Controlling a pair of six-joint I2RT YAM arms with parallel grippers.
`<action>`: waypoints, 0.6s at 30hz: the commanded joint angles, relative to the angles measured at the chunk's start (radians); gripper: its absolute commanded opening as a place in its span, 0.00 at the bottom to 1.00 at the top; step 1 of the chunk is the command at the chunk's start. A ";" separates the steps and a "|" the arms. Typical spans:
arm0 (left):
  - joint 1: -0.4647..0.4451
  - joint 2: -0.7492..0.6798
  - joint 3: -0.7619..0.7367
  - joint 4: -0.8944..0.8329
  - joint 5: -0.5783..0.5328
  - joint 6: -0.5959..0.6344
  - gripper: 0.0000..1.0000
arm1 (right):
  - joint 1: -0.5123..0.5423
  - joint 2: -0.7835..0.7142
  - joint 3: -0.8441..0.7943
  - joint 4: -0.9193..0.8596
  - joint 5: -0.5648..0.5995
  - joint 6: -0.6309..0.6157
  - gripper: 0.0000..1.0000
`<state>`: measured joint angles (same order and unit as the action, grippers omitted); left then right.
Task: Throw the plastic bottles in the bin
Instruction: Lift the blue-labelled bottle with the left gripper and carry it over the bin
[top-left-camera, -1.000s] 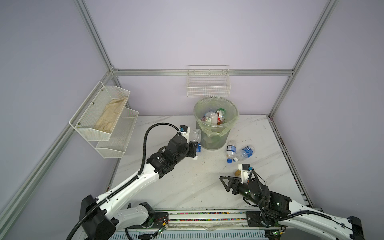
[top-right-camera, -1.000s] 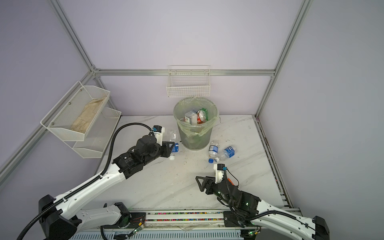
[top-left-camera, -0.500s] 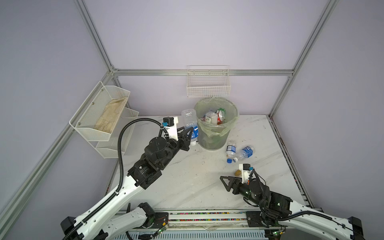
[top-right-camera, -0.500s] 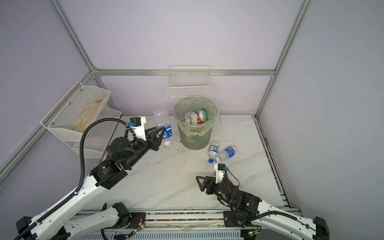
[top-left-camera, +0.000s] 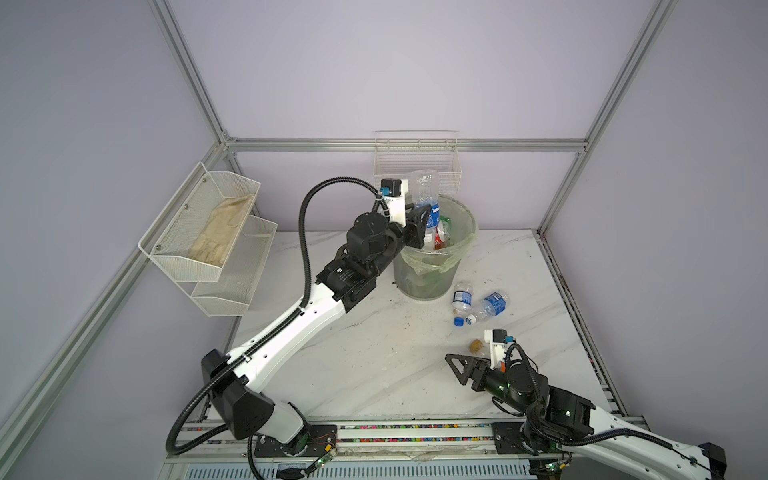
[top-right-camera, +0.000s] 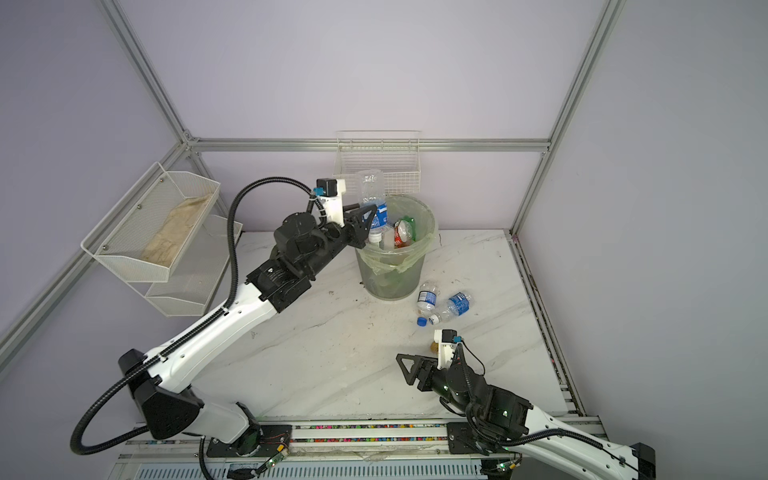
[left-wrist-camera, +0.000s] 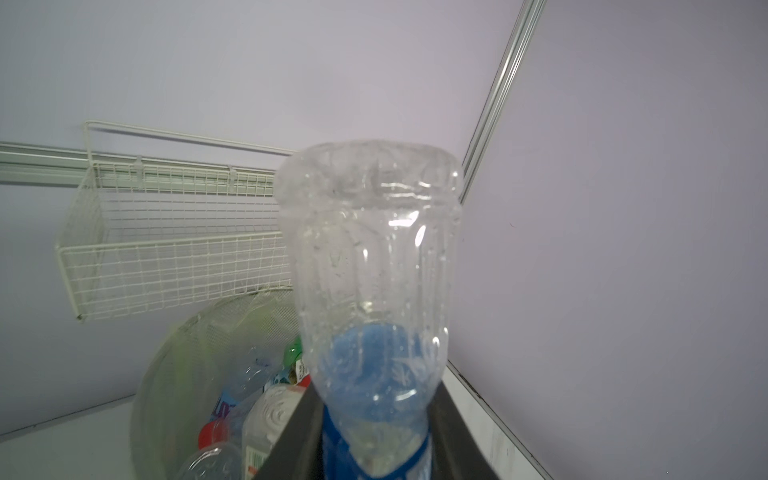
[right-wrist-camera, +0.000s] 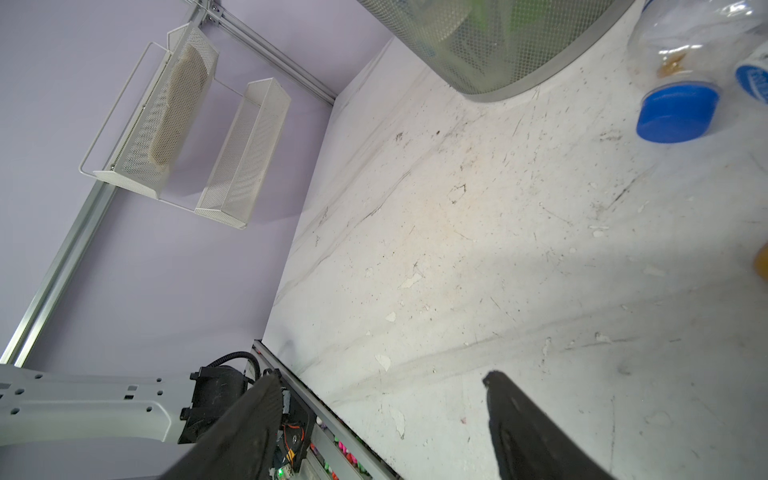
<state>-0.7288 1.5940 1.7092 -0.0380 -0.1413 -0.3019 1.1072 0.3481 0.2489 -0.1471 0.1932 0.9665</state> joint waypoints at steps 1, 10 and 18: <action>0.004 0.149 0.289 -0.058 0.047 0.055 0.28 | 0.008 0.007 0.007 -0.011 -0.018 0.034 0.79; 0.004 0.289 0.462 -0.259 -0.006 0.034 1.00 | 0.010 -0.022 0.051 -0.096 -0.020 0.027 0.78; -0.006 0.015 0.185 -0.112 -0.043 0.059 1.00 | 0.009 -0.094 0.034 -0.124 -0.009 0.044 0.78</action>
<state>-0.7284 1.7298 1.9594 -0.2611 -0.1619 -0.2665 1.1114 0.2623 0.2710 -0.2367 0.1688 0.9848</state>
